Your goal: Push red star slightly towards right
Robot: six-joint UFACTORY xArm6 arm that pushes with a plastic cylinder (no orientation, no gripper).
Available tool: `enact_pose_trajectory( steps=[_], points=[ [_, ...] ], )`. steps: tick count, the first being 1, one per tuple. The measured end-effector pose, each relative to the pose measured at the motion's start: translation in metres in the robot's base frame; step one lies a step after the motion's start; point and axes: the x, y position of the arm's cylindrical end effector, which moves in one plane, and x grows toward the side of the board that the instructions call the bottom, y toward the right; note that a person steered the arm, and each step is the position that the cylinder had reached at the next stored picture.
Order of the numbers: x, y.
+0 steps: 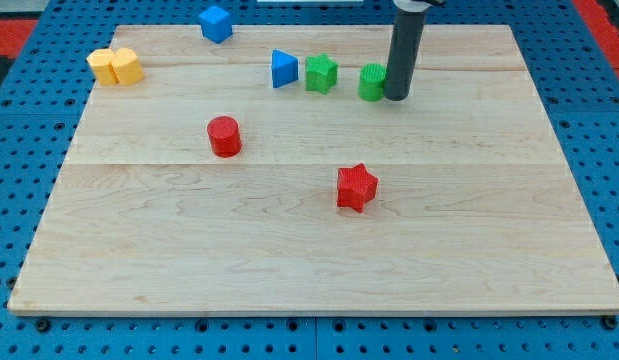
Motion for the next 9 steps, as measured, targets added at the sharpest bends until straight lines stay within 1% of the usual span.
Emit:
enact_pose_trajectory(
  steps=[1, 3, 4, 5, 6, 7, 9],
  points=[
    [-0.013, 0.0],
    [-0.011, 0.007],
    [0.03, 0.016],
    [0.063, -0.046],
    [0.069, -0.08],
    [0.108, -0.093],
    [0.107, -0.094]
  ],
)
